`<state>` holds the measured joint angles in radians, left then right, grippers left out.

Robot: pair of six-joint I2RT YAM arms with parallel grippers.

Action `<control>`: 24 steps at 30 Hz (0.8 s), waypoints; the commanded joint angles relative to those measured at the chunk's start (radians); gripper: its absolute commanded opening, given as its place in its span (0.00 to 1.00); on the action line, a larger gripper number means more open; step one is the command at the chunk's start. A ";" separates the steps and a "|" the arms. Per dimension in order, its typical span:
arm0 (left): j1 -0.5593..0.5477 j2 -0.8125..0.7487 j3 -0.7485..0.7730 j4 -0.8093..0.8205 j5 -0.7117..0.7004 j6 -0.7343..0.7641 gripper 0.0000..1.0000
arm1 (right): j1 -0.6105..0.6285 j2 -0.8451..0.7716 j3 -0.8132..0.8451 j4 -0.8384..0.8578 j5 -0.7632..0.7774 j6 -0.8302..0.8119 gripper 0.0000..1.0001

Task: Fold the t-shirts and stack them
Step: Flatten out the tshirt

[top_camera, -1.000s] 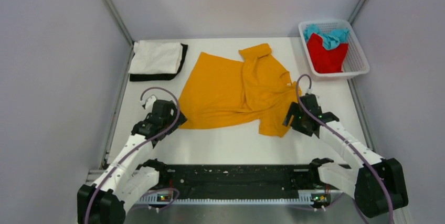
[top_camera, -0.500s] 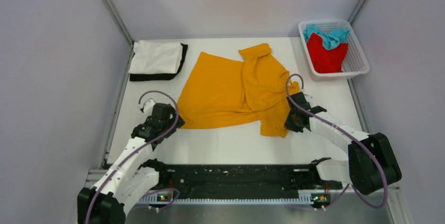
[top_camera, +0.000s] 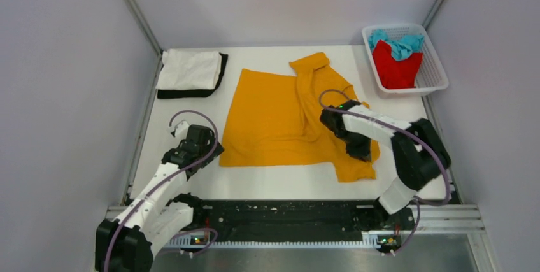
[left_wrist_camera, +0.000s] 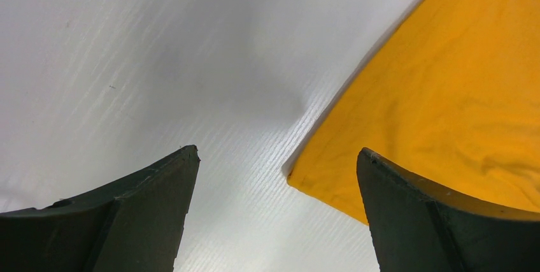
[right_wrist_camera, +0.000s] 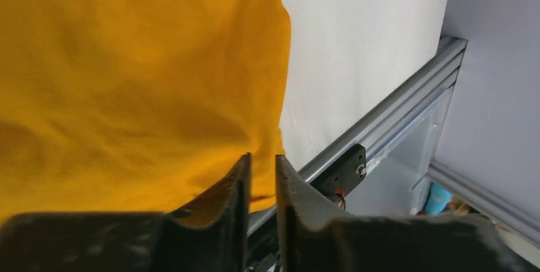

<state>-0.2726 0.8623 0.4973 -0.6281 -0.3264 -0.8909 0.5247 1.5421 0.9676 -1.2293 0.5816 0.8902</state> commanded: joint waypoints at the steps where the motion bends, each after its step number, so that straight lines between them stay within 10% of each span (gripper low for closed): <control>1: 0.006 0.023 0.032 0.023 -0.026 0.005 0.99 | 0.125 0.267 0.206 -0.083 0.099 0.045 0.29; 5: 0.007 0.031 0.038 0.006 -0.013 0.010 0.99 | 0.175 0.372 0.295 -0.110 0.168 0.074 0.78; 8: 0.009 0.027 0.036 0.017 0.017 0.025 0.99 | 0.174 0.284 0.238 -0.113 0.221 0.147 0.97; 24: 0.009 0.341 0.188 0.504 0.520 0.122 0.99 | -0.097 -0.409 -0.295 0.977 -0.436 -0.228 0.99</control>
<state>-0.2668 1.0710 0.6079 -0.3996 0.0174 -0.8032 0.5106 1.1370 0.7284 -0.6380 0.3794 0.7704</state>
